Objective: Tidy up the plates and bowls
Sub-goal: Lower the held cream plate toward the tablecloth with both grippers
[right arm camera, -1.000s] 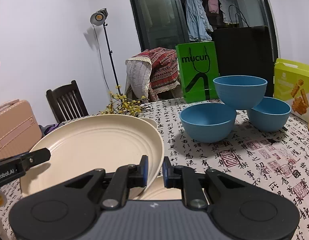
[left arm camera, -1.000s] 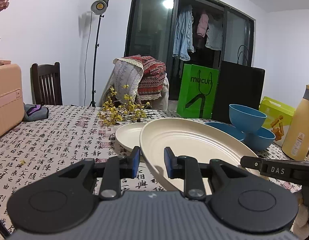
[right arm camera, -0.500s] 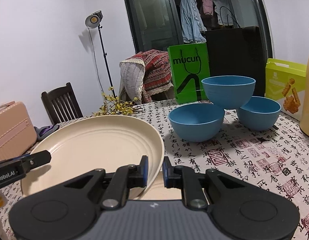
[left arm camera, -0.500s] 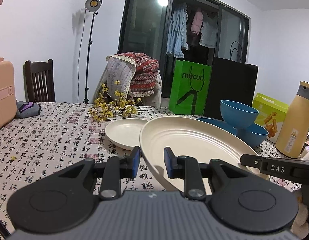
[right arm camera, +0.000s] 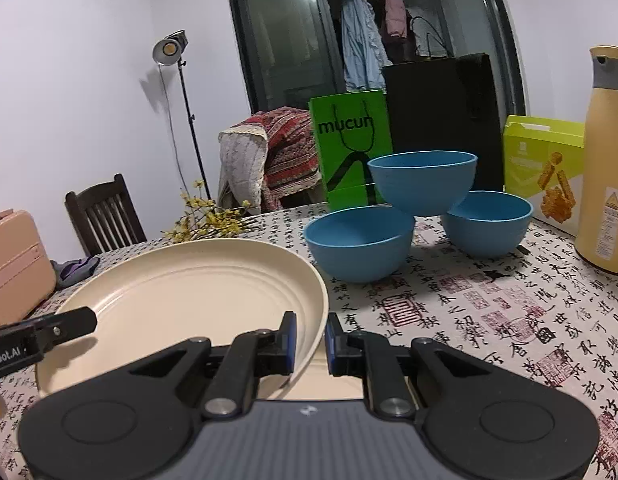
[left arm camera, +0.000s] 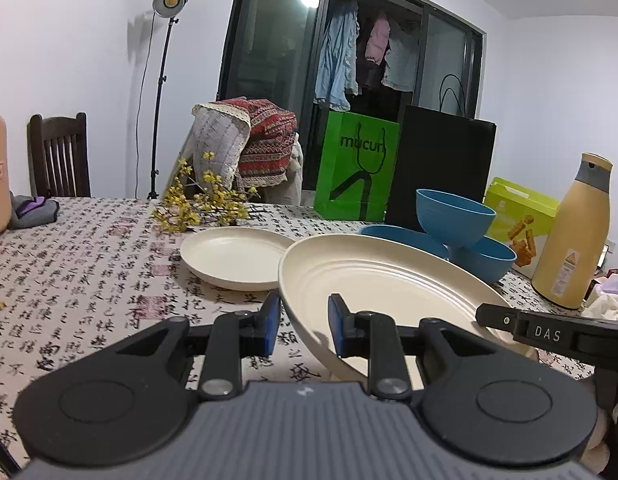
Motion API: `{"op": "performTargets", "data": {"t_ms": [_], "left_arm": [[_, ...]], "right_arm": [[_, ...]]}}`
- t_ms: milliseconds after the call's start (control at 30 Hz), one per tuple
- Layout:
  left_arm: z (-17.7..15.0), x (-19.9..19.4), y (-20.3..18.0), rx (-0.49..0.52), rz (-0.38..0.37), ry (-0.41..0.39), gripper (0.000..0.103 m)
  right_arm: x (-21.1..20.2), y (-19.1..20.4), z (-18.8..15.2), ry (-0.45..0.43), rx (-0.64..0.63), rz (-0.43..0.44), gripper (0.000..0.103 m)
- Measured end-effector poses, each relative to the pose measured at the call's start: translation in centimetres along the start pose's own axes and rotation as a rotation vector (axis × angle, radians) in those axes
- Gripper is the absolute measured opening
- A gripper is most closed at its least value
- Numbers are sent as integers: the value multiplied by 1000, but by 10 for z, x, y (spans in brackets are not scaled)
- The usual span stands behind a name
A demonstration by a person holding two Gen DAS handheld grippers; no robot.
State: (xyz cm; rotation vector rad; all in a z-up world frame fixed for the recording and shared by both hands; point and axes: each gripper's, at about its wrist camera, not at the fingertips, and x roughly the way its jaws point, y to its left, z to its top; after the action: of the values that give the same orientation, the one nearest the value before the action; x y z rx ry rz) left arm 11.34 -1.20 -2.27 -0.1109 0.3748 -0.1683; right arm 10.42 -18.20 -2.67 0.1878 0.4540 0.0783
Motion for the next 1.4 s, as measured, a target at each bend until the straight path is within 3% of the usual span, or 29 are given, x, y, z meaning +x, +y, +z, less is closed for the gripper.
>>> {"op": "performTargets", "data": {"t_ms": [700, 1400], "left_arm": [[-29, 17, -25, 30, -55, 55, 26], [-54, 27, -41, 94, -48, 94, 26]], "right_arm": [[-8, -29, -29, -44, -62, -84, 14], [-9, -43, -53, -53, -90, -122, 14]]}}
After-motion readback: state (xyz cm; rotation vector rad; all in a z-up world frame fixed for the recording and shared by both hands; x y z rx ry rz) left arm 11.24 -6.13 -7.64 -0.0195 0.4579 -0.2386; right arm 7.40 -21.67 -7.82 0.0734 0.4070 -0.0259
